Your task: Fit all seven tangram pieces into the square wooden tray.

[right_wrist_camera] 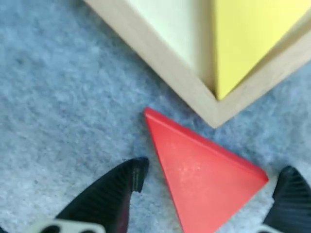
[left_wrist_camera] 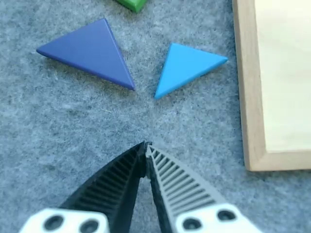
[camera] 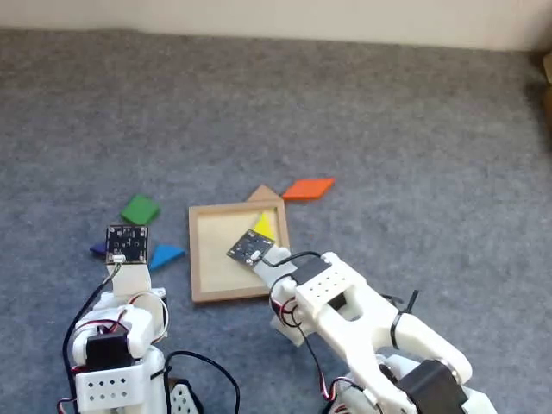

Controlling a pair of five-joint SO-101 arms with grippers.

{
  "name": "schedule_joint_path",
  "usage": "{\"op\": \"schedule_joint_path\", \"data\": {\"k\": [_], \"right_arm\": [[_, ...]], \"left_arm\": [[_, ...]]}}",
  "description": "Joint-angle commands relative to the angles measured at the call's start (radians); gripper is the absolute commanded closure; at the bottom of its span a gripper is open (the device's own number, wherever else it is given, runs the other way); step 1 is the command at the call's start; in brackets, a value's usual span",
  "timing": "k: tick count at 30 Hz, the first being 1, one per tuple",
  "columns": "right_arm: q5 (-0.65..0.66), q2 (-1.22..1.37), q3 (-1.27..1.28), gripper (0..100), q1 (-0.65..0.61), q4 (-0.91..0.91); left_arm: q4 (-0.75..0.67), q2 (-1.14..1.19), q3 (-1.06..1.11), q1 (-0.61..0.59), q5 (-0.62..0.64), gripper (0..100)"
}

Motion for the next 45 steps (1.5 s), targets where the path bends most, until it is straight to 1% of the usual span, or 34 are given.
{"op": "schedule_joint_path", "data": {"k": [1,4,9,23,29,37,39,42,45], "right_arm": [[0.006,0.042,0.012,60.9,0.056,-0.053],[0.006,0.042,0.012,61.6,0.056,-0.053],[0.014,0.042,0.007,70.0,0.051,-0.056],[0.014,0.042,0.007,71.0,0.056,-0.054],[0.014,0.042,0.005,82.8,0.056,-0.054],[0.014,0.041,0.005,83.5,0.059,-0.053],[0.014,0.027,0.005,83.5,0.077,-0.053],[0.014,-0.053,0.005,83.5,0.119,-0.045],[0.015,-0.163,0.005,83.5,0.139,0.013]], "left_arm": [[0.005,-0.033,0.019,-0.012,0.009,99],[0.005,-0.033,0.019,-0.012,0.009,99],[0.005,-0.033,0.019,-0.012,0.009,99],[0.005,-0.033,0.019,-0.012,0.009,99],[0.005,-0.033,0.019,-0.012,0.009,99],[0.005,-0.033,0.019,-0.012,0.009,99],[0.005,-0.033,0.019,-0.012,0.009,99],[0.005,-0.033,0.019,-0.012,0.009,99],[0.005,-0.033,0.019,-0.012,0.009,99]]}}
